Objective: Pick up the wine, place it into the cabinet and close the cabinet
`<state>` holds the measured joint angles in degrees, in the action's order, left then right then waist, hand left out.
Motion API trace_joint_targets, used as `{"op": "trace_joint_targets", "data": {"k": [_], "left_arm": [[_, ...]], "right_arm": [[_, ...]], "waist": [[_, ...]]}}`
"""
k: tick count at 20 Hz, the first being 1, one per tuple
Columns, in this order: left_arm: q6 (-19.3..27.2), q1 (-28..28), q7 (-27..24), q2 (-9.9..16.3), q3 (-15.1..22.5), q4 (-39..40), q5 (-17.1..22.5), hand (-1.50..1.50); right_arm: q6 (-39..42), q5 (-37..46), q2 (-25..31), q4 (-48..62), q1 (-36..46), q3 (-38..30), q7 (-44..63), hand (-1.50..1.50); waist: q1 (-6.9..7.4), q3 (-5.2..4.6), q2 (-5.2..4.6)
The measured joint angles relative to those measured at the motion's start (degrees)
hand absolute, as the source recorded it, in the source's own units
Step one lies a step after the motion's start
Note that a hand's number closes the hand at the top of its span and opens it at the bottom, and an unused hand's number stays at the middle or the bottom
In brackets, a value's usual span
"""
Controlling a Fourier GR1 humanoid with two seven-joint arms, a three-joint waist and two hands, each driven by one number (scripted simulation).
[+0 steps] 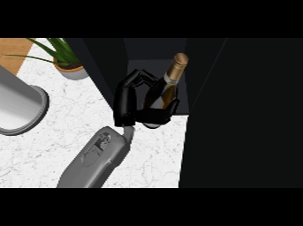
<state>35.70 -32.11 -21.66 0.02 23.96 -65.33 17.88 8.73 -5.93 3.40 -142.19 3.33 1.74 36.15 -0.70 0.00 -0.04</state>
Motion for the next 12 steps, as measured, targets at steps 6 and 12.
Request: {"op": "trace_joint_targets", "data": {"k": [6, 12], "left_arm": [[-1.38, -3.15, -1.48, 0.13, -3.04, 4.48, 2.08, 1.50], [-5.57, -6.31, -3.69, 0.10, -6.93, 11.62, 3.65, 1.50]], "right_arm": [[0.22, -0.46, -0.38, 0.03, 0.07, -0.09, -0.05, -1.50], [-0.48, -0.36, -0.89, -0.09, 0.35, 1.31, 0.97, -1.50]], "waist": [[-0.10, -0.01, 0.00], [-0.20, -0.01, -0.03]]}}
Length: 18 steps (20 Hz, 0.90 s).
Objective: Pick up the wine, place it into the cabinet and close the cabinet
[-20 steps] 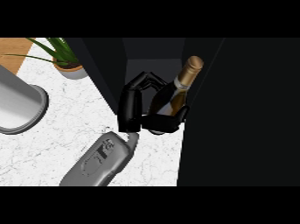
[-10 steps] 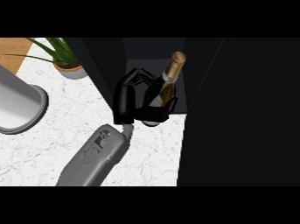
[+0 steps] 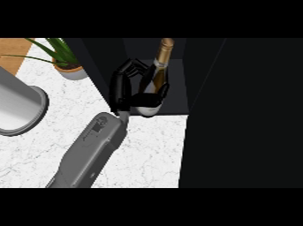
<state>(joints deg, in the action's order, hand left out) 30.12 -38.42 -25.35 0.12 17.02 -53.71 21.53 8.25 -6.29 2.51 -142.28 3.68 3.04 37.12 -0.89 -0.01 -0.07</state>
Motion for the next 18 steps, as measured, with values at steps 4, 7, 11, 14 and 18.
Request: {"op": "trace_joint_targets", "data": {"k": [4, 7, 11, 14, 18], "left_arm": [[-1.30, -3.49, -0.63, -0.07, -1.53, 4.78, 2.23, 1.50], [-1.87, -6.38, -1.32, -0.01, -2.41, 9.59, 3.08, 1.50], [-1.73, -10.09, -3.41, -0.02, -2.88, 15.29, 4.66, 1.50], [-2.16, -11.93, -4.45, -0.03, -3.75, 18.05, 4.91, 1.50], [-1.47, -16.11, -7.25, 0.29, -5.62, 23.73, 4.03, 1.50]], "right_arm": [[-0.01, 0.21, -0.49, 0.41, -0.10, 0.10, -1.18, -1.50], [-0.28, -0.04, -0.04, 0.96, 1.74, -0.93, -0.28, -1.50], [0.34, -0.32, -0.19, 1.09, 1.02, -1.03, -1.01, -1.50], [1.03, -0.60, 0.09, 1.24, 0.67, -1.92, -1.54, -1.50], [1.58, -1.18, -0.02, 1.38, 0.49, -1.90, -1.65, -1.50]], "waist": [[-0.12, 0.00, -0.05], [-0.21, 0.00, -0.12], [-0.53, -0.01, -0.14], [-0.43, 0.00, -0.13], [-0.98, -0.01, -0.34]]}}
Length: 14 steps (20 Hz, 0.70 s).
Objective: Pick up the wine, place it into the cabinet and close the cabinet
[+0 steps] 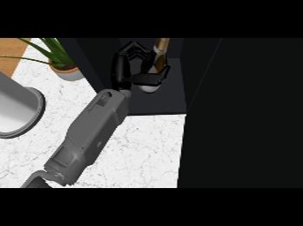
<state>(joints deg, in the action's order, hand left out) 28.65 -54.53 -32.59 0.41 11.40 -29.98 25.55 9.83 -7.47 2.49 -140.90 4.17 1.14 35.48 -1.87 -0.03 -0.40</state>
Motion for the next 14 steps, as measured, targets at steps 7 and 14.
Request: {"op": "trace_joint_targets", "data": {"k": [7, 14], "left_arm": [[-0.01, -4.09, -5.95, -0.03, -3.53, 7.19, -0.63, 1.50], [-1.84, -8.39, -7.41, -0.34, -7.90, 13.66, 0.71, 1.50]], "right_arm": [[0.09, 0.01, -0.75, -0.06, -1.10, 1.28, -0.60, -1.50], [0.19, 0.08, -1.50, 0.17, -1.14, 2.28, -1.57, -1.50]], "waist": [[-0.22, 0.02, -0.06], [-0.81, 0.01, -0.33]]}}
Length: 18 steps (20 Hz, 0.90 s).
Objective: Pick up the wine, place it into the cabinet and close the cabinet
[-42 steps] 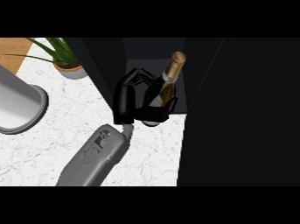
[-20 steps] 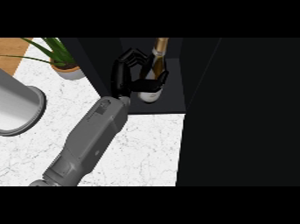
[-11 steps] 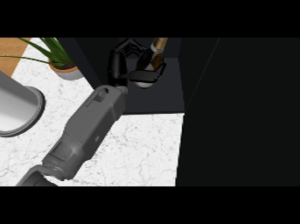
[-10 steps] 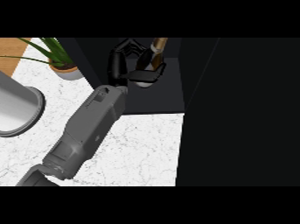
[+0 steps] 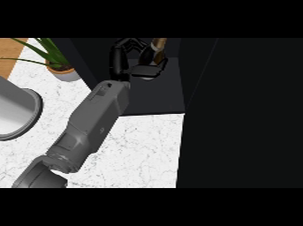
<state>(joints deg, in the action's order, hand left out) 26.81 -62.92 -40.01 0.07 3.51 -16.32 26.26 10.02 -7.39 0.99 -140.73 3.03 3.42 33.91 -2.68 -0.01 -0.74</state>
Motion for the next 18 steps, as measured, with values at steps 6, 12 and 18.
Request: {"op": "trace_joint_targets", "data": {"k": [6, 12, 18], "left_arm": [[-2.32, -1.03, -1.03, -0.12, -3.61, 2.35, 2.97, 1.50], [-4.02, -2.03, -1.63, -0.11, -5.21, 4.75, 3.42, 1.50], [-3.85, -2.82, -2.76, -0.09, -5.61, 6.63, 2.62, 1.50]], "right_arm": [[0.05, -0.29, 0.16, 0.42, 1.19, -0.44, 0.64, -1.50], [0.45, -0.56, 0.16, 0.16, 0.30, -0.09, 0.72, -1.50], [0.86, -0.50, -0.08, 0.51, 0.20, 0.28, -0.09, -1.50]], "waist": [[-0.41, 0.09, -0.04], [-0.59, 0.18, 0.05], [-0.60, 0.20, -0.01]]}}
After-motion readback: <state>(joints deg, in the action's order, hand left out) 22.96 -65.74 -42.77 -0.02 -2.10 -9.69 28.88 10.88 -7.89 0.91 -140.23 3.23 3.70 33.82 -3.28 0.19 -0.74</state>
